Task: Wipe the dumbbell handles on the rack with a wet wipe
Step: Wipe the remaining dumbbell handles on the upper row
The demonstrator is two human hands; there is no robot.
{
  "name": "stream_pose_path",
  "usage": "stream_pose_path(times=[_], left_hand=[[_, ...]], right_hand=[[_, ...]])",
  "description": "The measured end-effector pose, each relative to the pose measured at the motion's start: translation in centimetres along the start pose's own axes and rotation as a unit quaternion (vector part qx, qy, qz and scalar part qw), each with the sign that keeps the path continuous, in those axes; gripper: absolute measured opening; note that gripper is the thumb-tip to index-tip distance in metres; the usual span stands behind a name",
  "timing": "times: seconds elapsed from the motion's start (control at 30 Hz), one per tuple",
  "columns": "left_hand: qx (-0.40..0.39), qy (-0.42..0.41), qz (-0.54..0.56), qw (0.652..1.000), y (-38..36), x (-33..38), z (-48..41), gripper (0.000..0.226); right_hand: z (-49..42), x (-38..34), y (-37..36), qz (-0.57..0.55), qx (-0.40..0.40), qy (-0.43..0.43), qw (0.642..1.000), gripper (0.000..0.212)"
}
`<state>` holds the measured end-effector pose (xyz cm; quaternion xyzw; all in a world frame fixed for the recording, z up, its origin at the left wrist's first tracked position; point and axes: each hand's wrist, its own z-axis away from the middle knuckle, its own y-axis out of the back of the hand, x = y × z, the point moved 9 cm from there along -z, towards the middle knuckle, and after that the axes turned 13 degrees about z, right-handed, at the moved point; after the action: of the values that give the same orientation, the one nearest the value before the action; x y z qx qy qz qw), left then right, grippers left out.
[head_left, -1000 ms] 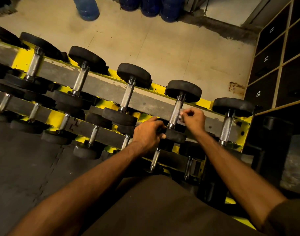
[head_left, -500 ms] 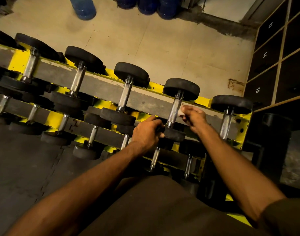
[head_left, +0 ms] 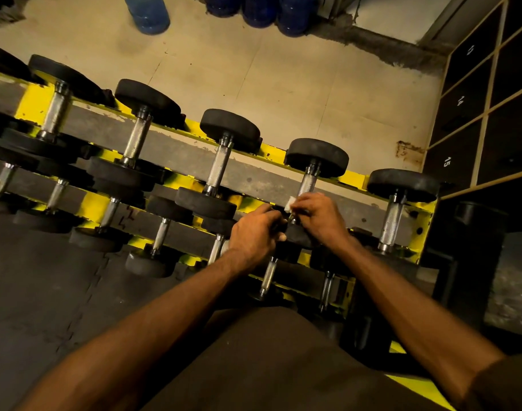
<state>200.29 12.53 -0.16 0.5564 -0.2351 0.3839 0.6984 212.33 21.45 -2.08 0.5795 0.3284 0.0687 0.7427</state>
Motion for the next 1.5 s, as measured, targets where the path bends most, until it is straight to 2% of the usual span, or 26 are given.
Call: stream_pose_path(times=[0.07,0.17,0.27,0.37,0.43,0.5,0.6,0.67,0.7,0.73,0.83,0.9,1.03,1.1,1.17,1.3,1.43,1.5], left_hand=[[0.0,0.0,0.001,1.0,0.0,0.0,0.0,0.026],[-0.003,0.0,0.003,1.0,0.0,0.2,0.1,0.023],[-0.007,0.001,0.0,1.0,0.1,0.2,0.1,0.022],[-0.01,-0.005,0.001,1.0,0.2,0.4,0.1,0.024],[-0.013,-0.007,-0.003,1.0,0.1,0.5,0.1,0.027],[-0.011,-0.005,-0.006,1.0,0.0,0.4,0.2,0.029],[0.005,0.0,0.012,1.0,-0.1,0.0,0.6,0.031],[0.014,0.006,0.025,1.0,-0.2,-0.2,1.0,0.032],[0.018,0.005,0.032,0.999,-0.2,-0.1,1.1,0.031],[0.022,0.003,0.038,0.999,-0.3,0.0,1.3,0.03],[0.032,0.001,0.056,0.998,-0.6,0.4,1.9,0.029],[0.046,-0.009,0.074,0.996,-0.7,1.2,2.6,0.029],[0.067,-0.037,0.154,0.985,-1.2,3.8,3.9,0.034],[0.048,-0.017,0.229,0.972,-1.8,5.1,4.1,0.036],[0.012,0.004,0.311,0.95,-2.5,6.5,4.4,0.037],[-0.03,0.026,0.409,0.912,-3.2,7.9,5.2,0.026],[-0.043,0.007,0.404,0.914,-3.3,9.1,6.6,0.015],[-0.054,-0.018,0.394,0.917,-3.5,9.9,7.7,0.014]], right_hand=[[-1.8,-1.1,0.3,0.141,-0.009,0.052,0.989,0.021],[-4.8,-1.5,1.3,0.331,-0.024,0.018,0.943,0.024],[-6.1,-2.9,0.6,0.422,-0.134,-0.011,0.897,0.023],[-5.9,-4.7,-1.5,0.485,-0.23,0.063,0.841,0.024],[-5.3,-5.4,-1.9,0.476,-0.27,0.097,0.831,0.022],[-4.5,-5.8,-1.3,0.417,-0.261,0.106,0.865,0.018],[-2.4,-4.5,0.3,0.282,-0.179,0.07,0.94,0.018],[-0.4,-1.8,1.5,0.158,-0.091,-0.004,0.983,0.019],[0.8,0.0,2.2,0.066,-0.046,-0.064,0.995,0.018],[2.1,1.8,2.8,-0.027,-0.003,-0.126,0.992,0.016],[6.1,5.3,2.0,-0.231,0.042,-0.255,0.938,0.01],[8.4,6.1,0.7,-0.372,0.044,-0.305,0.876,0.011],[11.9,4.8,-0.1,-0.588,0.026,-0.34,0.733,0.015],[13.2,3.4,0.6,-0.652,0.023,-0.32,0.687,0.015],[14.2,2.4,1.5,-0.674,0.017,-0.296,0.677,0.014],[16.0,2.0,3.1,-0.635,0.033,-0.288,0.716,0.023],[18.3,1.6,4.3,-0.651,0.095,-0.297,0.692,0.013],[19.6,1.1,4.6,-0.643,0.116,-0.3,0.695,0.009]])
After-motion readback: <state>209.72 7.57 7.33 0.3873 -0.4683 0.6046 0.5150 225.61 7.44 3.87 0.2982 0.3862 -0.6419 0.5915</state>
